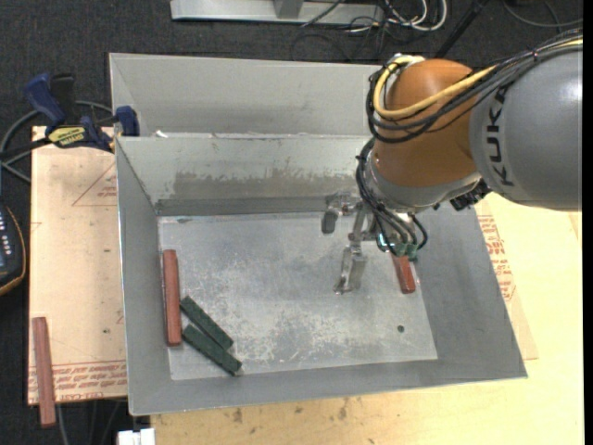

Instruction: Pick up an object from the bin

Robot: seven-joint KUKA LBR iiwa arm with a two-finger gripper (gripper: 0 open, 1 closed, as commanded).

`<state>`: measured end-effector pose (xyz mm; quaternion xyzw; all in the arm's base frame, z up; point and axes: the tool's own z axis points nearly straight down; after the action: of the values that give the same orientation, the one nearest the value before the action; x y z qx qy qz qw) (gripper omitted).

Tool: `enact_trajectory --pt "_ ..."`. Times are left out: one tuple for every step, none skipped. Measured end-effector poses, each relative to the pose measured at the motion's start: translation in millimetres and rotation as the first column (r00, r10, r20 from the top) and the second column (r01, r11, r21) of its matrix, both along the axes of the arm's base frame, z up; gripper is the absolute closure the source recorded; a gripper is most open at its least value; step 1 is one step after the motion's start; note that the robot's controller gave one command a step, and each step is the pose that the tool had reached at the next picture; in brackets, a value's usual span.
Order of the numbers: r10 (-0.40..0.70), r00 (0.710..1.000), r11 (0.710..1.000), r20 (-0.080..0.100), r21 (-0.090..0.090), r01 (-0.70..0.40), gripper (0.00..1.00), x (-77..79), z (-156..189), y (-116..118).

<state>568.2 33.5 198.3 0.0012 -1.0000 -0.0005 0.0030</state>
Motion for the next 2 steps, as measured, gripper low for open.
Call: enact_trajectory --pt "0.301 0.953 0.954 0.017 -0.004 -0.301 0.00 30.9 109.9 -26.4" --pt "0.380 0.925 0.925 0.002 0.001 -0.380 0.00 63.5 -15.8 -82.2"
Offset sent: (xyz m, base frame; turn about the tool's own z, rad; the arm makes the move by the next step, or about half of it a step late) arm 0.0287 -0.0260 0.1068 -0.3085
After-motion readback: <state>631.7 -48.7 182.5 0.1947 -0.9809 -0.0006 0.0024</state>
